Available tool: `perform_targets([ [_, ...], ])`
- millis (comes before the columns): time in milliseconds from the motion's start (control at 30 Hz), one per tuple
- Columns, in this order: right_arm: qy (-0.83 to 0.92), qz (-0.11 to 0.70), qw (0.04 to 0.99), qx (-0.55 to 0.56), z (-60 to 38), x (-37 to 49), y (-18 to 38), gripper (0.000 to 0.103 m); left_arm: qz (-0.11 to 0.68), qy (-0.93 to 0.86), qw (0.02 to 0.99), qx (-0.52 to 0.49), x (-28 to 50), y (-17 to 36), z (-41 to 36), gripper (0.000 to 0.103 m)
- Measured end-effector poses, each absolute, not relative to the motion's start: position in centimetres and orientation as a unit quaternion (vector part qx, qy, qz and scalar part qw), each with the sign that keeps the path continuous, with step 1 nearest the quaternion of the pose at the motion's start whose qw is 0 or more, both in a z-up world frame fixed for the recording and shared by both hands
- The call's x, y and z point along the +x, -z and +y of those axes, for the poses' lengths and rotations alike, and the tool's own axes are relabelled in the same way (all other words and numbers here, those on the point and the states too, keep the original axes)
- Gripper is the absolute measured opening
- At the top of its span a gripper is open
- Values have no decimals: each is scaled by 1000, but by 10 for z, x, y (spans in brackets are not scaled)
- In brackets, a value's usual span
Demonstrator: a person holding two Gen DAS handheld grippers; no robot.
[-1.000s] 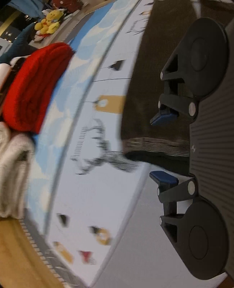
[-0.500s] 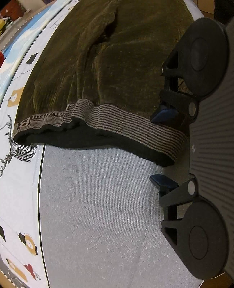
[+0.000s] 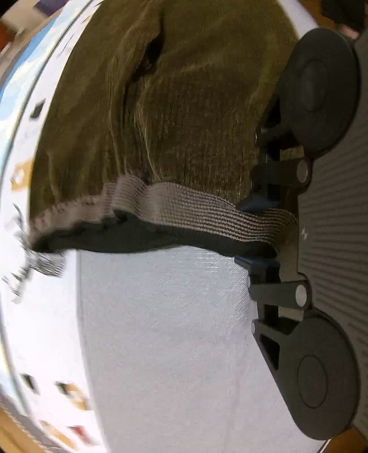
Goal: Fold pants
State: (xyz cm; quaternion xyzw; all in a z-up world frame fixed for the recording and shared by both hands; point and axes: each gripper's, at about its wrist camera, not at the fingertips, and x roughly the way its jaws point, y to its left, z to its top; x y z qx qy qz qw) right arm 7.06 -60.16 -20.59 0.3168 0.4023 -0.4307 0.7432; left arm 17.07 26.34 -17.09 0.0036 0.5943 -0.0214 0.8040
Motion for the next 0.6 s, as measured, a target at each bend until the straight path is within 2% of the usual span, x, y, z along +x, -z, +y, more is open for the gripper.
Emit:
perform_targets([
  [100,449,367,741,338,-614,61,195,15,590,33,807,5,160,163,260,32],
  [167,465,390,713,351,-621,57,208,16,604,31,797,16,159,171,257,35],
  [200,471,402,693,370,-625,53,218,17,609,25,792,17,159,172,257,39],
  [267,465,424,682,374,-623,53,225,24,601,15,799,21,159,162,258,44],
  [400,485,394,734,265,-601,64,186,29,536,34,843,29,152,129,252,43],
  [467,460,378,772,224,-587,71,173,39,551,75,831,25,153,138,243,42],
  [533,428,391,787,209,-577,80,177,48,601,82,792,67,153,170,231,40],
  [600,376,468,759,252,-577,88,206,48,594,103,782,160,145,179,211,40],
])
